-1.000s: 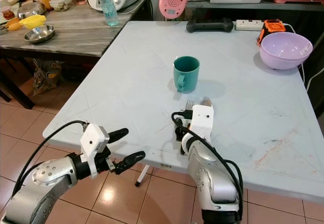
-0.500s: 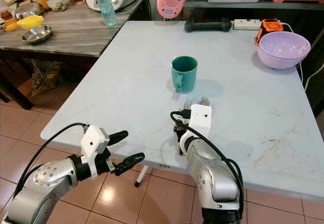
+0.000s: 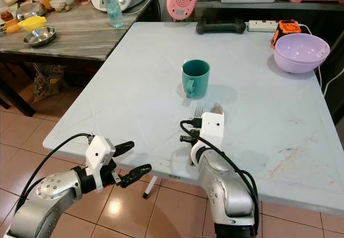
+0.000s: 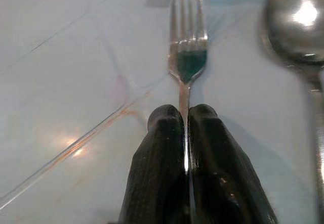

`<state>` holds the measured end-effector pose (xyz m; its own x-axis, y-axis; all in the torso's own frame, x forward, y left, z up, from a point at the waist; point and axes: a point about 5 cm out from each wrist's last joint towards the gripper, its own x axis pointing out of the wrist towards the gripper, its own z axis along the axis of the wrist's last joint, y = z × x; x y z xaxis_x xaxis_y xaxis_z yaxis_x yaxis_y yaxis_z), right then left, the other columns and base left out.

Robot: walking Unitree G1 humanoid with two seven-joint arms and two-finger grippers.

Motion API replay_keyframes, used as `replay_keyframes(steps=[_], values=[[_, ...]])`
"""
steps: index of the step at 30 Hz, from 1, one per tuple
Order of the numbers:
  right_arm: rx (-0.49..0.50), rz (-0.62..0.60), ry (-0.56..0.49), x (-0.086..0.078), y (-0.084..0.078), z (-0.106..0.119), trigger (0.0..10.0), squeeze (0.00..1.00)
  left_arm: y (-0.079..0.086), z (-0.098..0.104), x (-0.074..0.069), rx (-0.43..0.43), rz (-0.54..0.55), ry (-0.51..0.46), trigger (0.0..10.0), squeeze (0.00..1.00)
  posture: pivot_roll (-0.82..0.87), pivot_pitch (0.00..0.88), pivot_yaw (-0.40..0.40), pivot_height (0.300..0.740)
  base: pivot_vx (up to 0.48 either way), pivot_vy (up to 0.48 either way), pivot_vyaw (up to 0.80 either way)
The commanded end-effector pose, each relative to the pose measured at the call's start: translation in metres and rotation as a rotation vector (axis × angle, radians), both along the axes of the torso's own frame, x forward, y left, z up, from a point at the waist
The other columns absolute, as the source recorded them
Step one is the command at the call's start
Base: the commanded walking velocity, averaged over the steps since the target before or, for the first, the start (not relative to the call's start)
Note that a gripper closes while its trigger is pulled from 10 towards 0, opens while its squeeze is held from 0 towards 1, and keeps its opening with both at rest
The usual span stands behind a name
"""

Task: Setting the table

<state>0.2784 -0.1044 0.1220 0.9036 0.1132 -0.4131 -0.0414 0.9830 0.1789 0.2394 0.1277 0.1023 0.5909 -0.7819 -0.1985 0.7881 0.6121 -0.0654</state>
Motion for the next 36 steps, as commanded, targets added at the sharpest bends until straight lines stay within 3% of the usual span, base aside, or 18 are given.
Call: replay_keyframes(steps=[1, 5, 9, 13, 19, 23, 36], values=[[-0.007, 0.093, 0.090, -0.010, 0.016, -0.019, 0.0, 0.00, 0.003, -0.002, 0.000, 0.010, -0.001, 0.001, 10.0, 0.00, -0.12, 0.110, 0.119, 0.740, 0.000, 0.000, 0.00], [-0.111, 0.161, 0.060, -0.008, 0.011, -0.024, 0.0, 0.00, 0.002, -0.003, 0.000, 0.009, 0.000, -0.004, 10.0, 0.00, -0.11, 0.111, 0.115, 0.740, 0.000, 0.000, 0.00], [-0.139, 0.170, 0.050, -0.007, 0.007, -0.025, 0.0, 0.00, 0.002, -0.003, 0.000, 0.009, 0.001, -0.007, 10.0, 0.00, -0.11, 0.111, 0.115, 0.740, 0.000, 0.000, 0.00], [-0.272, 0.242, -0.014, 0.002, -0.006, -0.024, 0.0, 0.00, 0.002, -0.003, 0.000, -0.003, 0.009, -0.010, 10.0, 0.00, -0.11, 0.110, 0.115, 0.740, 0.000, 0.000, 0.00], [-0.304, 0.259, -0.049, 0.008, -0.012, -0.024, 0.0, 0.00, 0.008, 0.008, 0.009, -0.098, 0.078, 0.006, 10.0, 0.00, -0.11, 0.109, 0.111, 0.740, 0.000, 0.000, 0.00], [-0.346, 0.277, -0.081, 0.010, -0.012, -0.023, 0.0, 0.00, 0.007, 0.025, 0.016, -0.209, 0.113, 0.033, 10.0, 0.00, -0.11, 0.108, 0.109, 0.740, 0.000, 0.000, 0.00], [-0.346, 0.277, -0.081, 0.010, -0.012, -0.023, 0.0, 0.00, 0.007, 0.025, 0.016, -0.209, 0.113, 0.033, 10.0, 0.00, -0.11, 0.108, 0.109, 0.740, 0.000, 0.000, 0.00]])
